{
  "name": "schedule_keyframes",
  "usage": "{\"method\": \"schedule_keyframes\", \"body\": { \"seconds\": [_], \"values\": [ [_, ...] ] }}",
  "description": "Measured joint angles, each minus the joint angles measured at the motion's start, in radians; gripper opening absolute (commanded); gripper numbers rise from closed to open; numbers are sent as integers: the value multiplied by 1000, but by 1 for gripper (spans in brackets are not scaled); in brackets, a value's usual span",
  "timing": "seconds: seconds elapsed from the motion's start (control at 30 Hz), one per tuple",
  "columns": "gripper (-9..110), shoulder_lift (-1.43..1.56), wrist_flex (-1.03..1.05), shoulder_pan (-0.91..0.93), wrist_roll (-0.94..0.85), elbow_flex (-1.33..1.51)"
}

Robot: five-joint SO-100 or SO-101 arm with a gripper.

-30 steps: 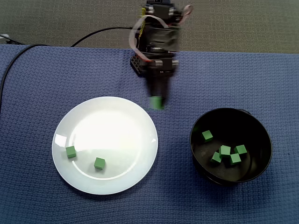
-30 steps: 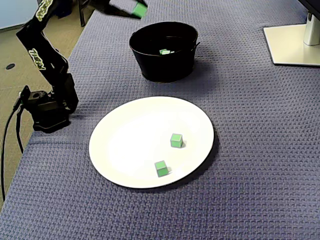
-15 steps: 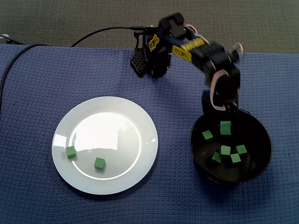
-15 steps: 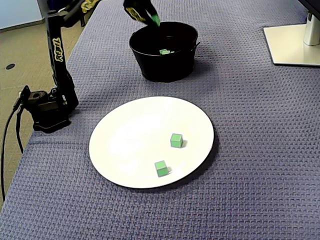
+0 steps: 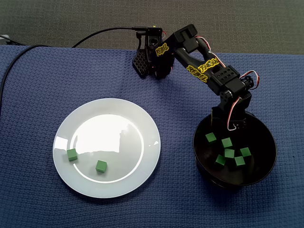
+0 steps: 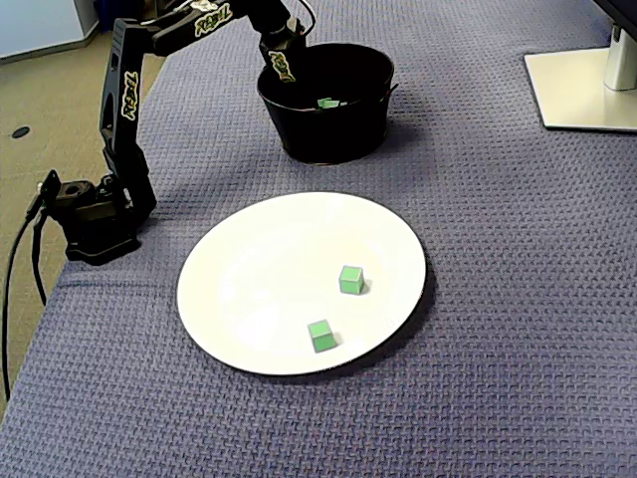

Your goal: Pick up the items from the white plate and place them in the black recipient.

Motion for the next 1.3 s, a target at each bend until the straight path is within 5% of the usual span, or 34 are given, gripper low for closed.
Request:
{"method": "schedule_keyframes", "body": {
  "seconds": [0.17, 0.37, 0.73, 1.3],
  "values": [
    [22, 110, 110, 58, -78, -37],
    [22, 316, 235, 360, -236, -44],
    [23, 407, -104, 1009, -638, 322],
    [22, 238, -634, 1094, -704, 568]
  ]
}}
